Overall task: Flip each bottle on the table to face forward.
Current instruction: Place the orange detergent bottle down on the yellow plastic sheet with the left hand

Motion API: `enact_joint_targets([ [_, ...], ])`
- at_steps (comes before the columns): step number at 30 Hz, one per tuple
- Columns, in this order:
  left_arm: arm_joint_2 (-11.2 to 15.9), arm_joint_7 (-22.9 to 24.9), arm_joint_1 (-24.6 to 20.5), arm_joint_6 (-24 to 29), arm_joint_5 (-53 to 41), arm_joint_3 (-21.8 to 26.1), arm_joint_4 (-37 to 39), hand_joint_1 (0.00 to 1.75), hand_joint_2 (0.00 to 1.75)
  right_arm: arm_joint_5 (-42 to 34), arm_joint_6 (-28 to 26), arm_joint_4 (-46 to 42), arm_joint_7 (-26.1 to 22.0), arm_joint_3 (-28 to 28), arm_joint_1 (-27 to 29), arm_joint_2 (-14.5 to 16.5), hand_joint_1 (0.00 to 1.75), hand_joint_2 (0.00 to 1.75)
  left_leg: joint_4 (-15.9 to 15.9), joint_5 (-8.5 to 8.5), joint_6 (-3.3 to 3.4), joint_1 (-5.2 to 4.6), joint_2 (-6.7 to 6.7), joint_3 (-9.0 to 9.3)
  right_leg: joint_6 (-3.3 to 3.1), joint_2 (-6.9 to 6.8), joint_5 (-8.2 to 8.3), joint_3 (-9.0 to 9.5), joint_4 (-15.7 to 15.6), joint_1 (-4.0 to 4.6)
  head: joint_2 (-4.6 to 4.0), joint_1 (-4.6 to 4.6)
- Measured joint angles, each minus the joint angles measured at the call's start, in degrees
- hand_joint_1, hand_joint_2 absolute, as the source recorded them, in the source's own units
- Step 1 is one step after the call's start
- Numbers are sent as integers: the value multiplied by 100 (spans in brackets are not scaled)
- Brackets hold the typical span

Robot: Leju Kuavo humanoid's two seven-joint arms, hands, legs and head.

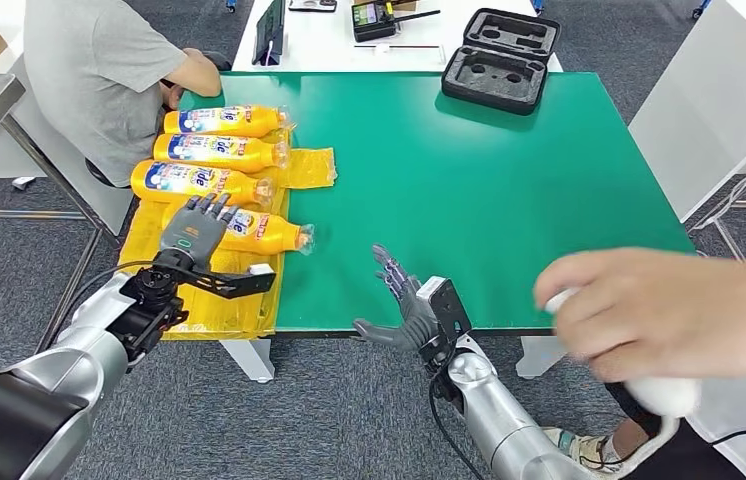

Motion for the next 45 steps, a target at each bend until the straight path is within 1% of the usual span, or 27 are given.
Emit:
enact_joint_targets([
  [1, 1, 67, 0, -27, 15, -1, 3, 0, 0, 5, -5, 3, 0, 0, -3, 1, 0, 175, 0, 0, 0, 0, 0, 0, 0, 0, 0, 0, 0, 0, 0, -1],
  [4, -11, 138, 4, 3, 104, 10, 6, 0, 0, 24, -33, 6, 1, 0, -5, 2, 0, 175, 0, 0, 0, 0, -1, 0, 0, 0, 0, 0, 0, 0, 0, -1],
  [8, -35, 84, 6, 149, 203, 25, -1, 0, 0, 26, -60, 6, 1, 0, -2, 2, 0, 175, 0, 0, 0, -1, 1, 0, 0, 0, 0, -1, 0, -1, 0, -1],
  [10, -54, -49, 12, 476, 360, 81, -25, 0, 0, 24, -85, 6, 1, 0, 5, 2, 0, 175, 0, 0, 0, -1, 0, 1, 0, 0, 0, -2, -1, 0, 0, -1],
  [11, -71, -200, 20, 797, 536, 148, -52, 0, 0, 18, -108, 4, 1, -1, 16, 2, 0, 175, 0, 0, 0, -1, -1, 1, 0, 0, 0, -3, -1, -1, 0, -1],
  [12, -99, -462, 39, 1204, 830, 255, -95, 0, 0, 9, -141, -9, 1, -7, 42, 1, 0, 175, 1, 0, 0, -1, -1, 1, 0, -1, 0, -3, -1, -1, 0, -1],
  [13, -147, -907, 77, 1633, 1306, 427, -160, 0, 0, -2, -178, -50, 1, -20, 92, -2, 0, 175, 1, 0, 0, -2, -2, 1, 0, -1, 0, -3, -2, -1, 0, -1],
  [14, -217, -1537, 141, 1973, 1952, 664, -253, 0, 0, -15, -212, -121, 0, -41, 168, -7, 0, 175, 1, -1, 0, -3, -2, 1, 0, -1, 0, -3, -2, -2, 0, -1],
  [15, -301, -2281, 237, 2136, 2711, 972, -371, 0, 0, -27, -243, -222, 0, -70, 265, -14, 0, 175, 1, -2, 0, -4, -2, 1, 0, -1, 0, -2, -2, -3, 0, -1],
  [16, -396, -3049, 382, 2073, 3534, 1304, -552, 0, 0, -34, -266, -342, 0, -104, 378, -22, 0, 175, 1, -4, 1, -6, 0, 1, 0, 0, -1, -2, -3, -4, 0, 0],
  [17, -475, -3657, 574, 1836, 4262, 1596, -786, 0, 44, -33, -283, -473, -1, -135, 496, -30, 0, 175, 0, -7, 0, -7, 2, 1, 1, 3, -1, -2, -3, -6, 0, -1],
  [18, -540, -4048, 832, 1496, 4911, 1837, -1107, 0, 87, -22, -298, -621, -1, -169, 631, -39, 0, 175, 0, -10, -1, -9, 5, 2, 0, 7, -2, -3, -4, -7, 0, 0],
  [19, -586, -4237, 1126, 1159, 5445, 1991, -1493, 0, 131, -3, -317, -788, -1, -205, 778, -49, 0, 175, 0, -14, -2, -9, 9, 2, 0, 11, -3, -5, -5, -7, 0, 0],
  [20, -614, -4277, 1429, 895, 5856, 2087, -1880, 0, 175, 21, -346, -969, -2, -241, 937, -59, 0, 175, 0, -17, -3, -9, 11, 2, -1, 13, -4, -7, -5, -7, 0, -2],
  [22, -652, -4248, 1987, 446, 6582, 2219, -2589, 0, 175, 73, -466, -1337, -2, -320, 1263, -76, 0, 175, 0, -23, -7, -8, 13, 1, -3, 15, -7, -12, -6, -5, 0, -1],
  [25, -720, -4152, 2607, -349, 7683, 2421, -3376, 0, 175, 168, -797, -1831, -2, -446, 1662, -85, 0, 175, -1, -25, -10, -4, 12, -2, -4, 14, -12, -16, -7, -2, 0, -2],
  [27, -789, -4020, 2913, -697, 8074, 2508, -3785, 0, 175, 230, -1040, -2107, -2, -537, 1849, -83, 0, 175, -2, -25, -10, -3, 11, -4, -3, 13, -15, -16, -7, -2, 0, -1],
  [28, -822, -3964, 3034, -762, 8131, 2523, -3946, 0, 175, 251, -1144, -2220, -2, -579, 1920, -80, 0, 175, -3, -25, -10, -3, 11, -4, -3, 13, -15, -15, -7, -2, 0, -1],
  [31, -914, -3906, 3300, -763, 8137, 2527, -4277, 0, 175, 279, -1350, -2492, -2, -680, 2082, -69, 0, 175, -3, -24, -9, -3, 11, -4, -2, 13, -14, -14, -7, -3, 0, -1],
  [34, -983, -3907, 3450, -696, 8090, 2522, -4419, 0, 175, 280, -1601, -2678, -2, -754, 2194, -53, 0, 175, -3, -23, -8, -4, 10, -3, -2, 13, -13, -13, -7, -3, 0, -1],
  [37, -1061, -3947, 3565, -578, 8052, 2460, -4405, 0, 175, 243, -2171, -2855, -2, -806, 2304, -6, 0, 175, -2, -23, -8, -4, 10, -3, -2, 12, -13, -13, -7, -3, 0, -2],
  [41, -1178, -4108, 3730, -306, 8036, 2255, -4297, 0, 175, 214, -3025, -3030, -2, -822, 2427, 25, 0, 175, -2, -24, -9, -4, 10, -4, -2, 13, -13, -14, -7, -3, 0, -1],
  [43, -1213, -4161, 3778, -137, 7953, 2107, -4240, 0, 175, 173, -3300, -3082, -2, -820, 2467, 17, 0, 175, -2, -25, -9, -4, 10, -4, -2, 13, -14, -14, -8, -3, 0, -1],
  [45, -1227, -4182, 3792, -13, 7862, 1942, -4173, 0, 175, 97, -3407, -3122, -2, -821, 2497, 1, 4, 175, -2, -25, -9, -4, 9, -4, -1, 12, -14, -14, -8, -3, 0, -2],
])
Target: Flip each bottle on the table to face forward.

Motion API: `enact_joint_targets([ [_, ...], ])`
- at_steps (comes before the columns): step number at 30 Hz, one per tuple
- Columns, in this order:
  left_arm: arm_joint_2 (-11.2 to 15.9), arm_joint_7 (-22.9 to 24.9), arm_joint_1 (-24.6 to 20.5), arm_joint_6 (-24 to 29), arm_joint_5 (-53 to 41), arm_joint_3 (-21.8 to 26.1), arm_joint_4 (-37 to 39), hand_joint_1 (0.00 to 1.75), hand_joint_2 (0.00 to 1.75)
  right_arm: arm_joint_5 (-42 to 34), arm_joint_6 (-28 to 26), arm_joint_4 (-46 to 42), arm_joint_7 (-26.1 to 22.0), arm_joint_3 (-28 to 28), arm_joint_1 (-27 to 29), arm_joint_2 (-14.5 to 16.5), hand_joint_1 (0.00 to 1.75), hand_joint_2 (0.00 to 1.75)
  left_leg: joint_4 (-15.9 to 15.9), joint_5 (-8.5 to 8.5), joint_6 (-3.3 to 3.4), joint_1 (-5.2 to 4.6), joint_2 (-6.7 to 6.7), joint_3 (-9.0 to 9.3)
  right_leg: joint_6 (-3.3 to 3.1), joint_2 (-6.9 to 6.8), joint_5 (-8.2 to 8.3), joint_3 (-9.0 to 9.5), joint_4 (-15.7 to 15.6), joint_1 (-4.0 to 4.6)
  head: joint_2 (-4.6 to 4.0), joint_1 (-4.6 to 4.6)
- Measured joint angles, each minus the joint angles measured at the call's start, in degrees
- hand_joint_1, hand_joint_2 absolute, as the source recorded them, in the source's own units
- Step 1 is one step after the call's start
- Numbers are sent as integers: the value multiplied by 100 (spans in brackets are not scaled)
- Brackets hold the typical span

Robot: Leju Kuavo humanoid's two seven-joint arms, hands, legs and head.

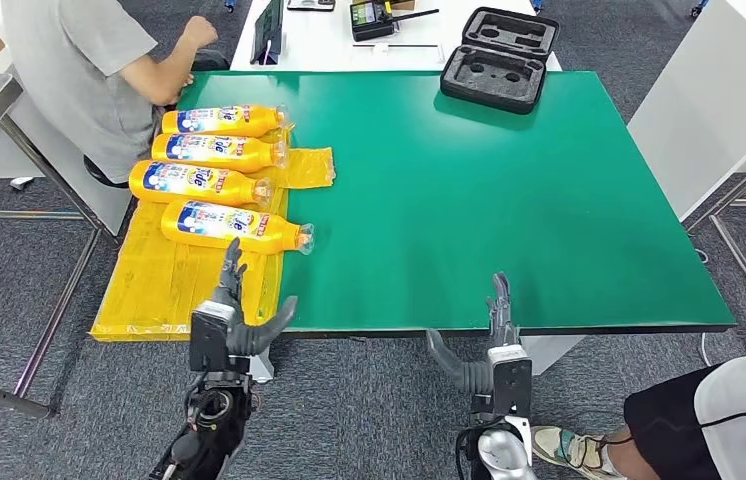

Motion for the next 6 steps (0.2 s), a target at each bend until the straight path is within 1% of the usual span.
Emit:
enact_joint_targets([
  [6, -37, -15, 13, 204, -21, -405, 130, 0, 175, -76, -84, -33, 0, -9, 50, -54, 0, 175, 0, 1, 1, 0, 0, 1, 0, 0, 1, 1, 0, 0, 0, -1],
])
